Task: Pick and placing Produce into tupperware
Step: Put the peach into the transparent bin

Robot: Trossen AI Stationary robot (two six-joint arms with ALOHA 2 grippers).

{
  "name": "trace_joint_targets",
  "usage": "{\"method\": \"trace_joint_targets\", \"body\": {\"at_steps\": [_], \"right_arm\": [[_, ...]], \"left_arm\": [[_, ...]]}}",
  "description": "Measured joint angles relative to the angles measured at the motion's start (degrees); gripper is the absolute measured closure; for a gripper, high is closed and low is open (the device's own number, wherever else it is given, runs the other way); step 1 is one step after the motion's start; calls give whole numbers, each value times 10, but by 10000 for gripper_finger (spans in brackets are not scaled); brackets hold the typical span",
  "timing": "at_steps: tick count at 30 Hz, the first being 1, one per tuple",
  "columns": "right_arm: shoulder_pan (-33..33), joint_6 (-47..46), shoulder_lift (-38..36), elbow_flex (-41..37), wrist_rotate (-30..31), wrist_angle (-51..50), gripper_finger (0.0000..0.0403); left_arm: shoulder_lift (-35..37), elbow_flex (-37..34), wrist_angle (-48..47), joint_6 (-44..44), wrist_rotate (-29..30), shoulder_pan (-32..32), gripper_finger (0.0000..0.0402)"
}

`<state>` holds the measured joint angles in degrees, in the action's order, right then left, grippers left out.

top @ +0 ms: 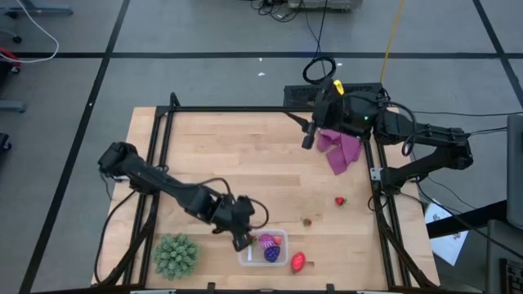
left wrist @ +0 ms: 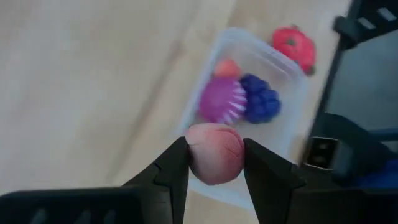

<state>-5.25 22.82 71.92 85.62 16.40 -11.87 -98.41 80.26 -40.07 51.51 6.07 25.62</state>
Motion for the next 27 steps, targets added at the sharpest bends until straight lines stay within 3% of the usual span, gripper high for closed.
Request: {"method": "trace_joint_targets", "body": {"at_steps": [11, 27], "right_arm": [[1, -65, 3, 0, -1, 3, 243], [27, -115, 3, -2, -2, -30, 243]], "left_arm": [[-84, 1, 158, 92, -40, 60, 270], [-138, 1, 152, 89, -41, 48, 270]]}}
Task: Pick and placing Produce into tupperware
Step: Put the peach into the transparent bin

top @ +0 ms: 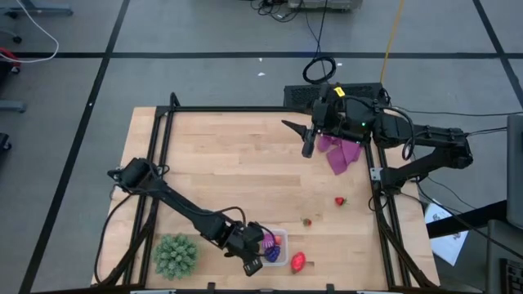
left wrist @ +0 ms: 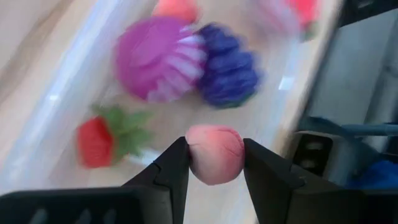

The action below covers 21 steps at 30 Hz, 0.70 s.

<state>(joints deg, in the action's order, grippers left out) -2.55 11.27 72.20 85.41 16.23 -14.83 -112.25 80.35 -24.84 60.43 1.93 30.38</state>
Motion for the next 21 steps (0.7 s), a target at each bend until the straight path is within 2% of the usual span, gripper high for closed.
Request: {"method": "trace_joint_targets", "body": {"at_steps": [21], "right_arm": [[0, 5, 0, -15, 0, 0, 243]], "left_arm": [[-11, -1, -12, -18, 0, -15, 270]]}}
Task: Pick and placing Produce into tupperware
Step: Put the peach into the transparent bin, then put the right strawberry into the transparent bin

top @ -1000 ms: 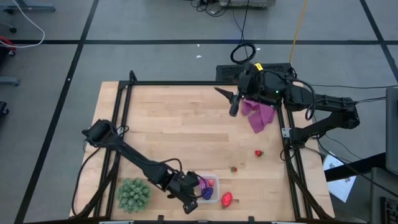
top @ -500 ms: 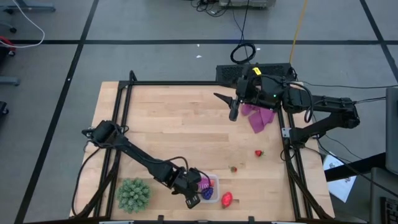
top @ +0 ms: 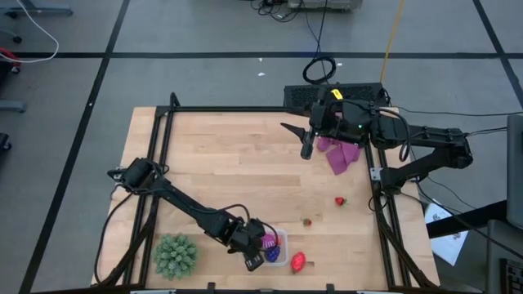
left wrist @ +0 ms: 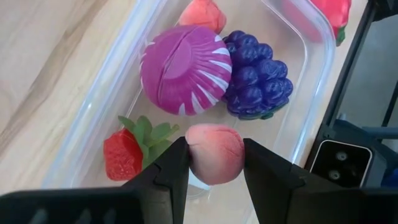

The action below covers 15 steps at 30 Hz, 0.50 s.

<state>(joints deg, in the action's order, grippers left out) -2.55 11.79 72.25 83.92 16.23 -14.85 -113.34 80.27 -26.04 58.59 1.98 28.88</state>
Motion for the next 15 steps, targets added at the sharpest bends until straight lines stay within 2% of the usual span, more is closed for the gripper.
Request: {"method": "trace_joint_targets", "body": {"at_steps": [4, 15], "right_arm": [[0, 0, 0, 0, 0, 0, 243], [0, 0, 0, 0, 0, 0, 243]], "left_arm": [[0, 0, 0, 0, 1, 0, 265], [0, 0, 1, -3, 6, 0, 205]]}}
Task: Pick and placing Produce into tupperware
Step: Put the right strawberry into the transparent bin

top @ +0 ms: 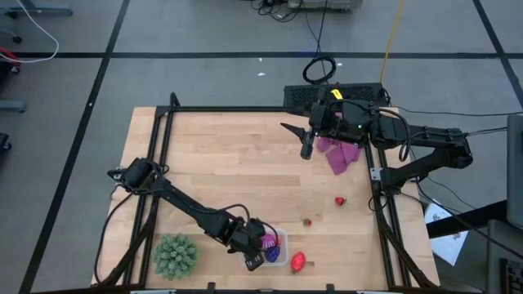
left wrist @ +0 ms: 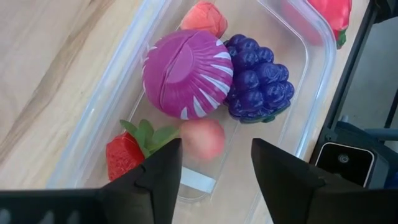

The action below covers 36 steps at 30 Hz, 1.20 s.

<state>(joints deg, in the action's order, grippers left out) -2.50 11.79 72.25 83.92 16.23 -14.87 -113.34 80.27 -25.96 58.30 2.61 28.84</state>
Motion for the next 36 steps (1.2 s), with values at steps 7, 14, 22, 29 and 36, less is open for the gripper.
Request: {"method": "trace_joint_targets", "body": {"at_steps": [7, 14, 22, 29, 36], "right_arm": [[0, 8, 0, 0, 0, 0, 243], [-5, 24, -10, 0, 2, -6, 243], [3, -25, -45, 0, 2, -143, 243], [53, -156, -56, 0, 1, -387, 243], [120, -338, -38, -1, -2, -639, 243]], "left_arm": [[6, 0, -2, -14, 5, -5, 195], [76, 0, -78, -56, 42, -26, 195], [222, 0, -265, -94, 161, -71, 195], [324, 0, -381, -107, 232, -109, 195], [359, 0, -445, -126, 255, -132, 195]]}}
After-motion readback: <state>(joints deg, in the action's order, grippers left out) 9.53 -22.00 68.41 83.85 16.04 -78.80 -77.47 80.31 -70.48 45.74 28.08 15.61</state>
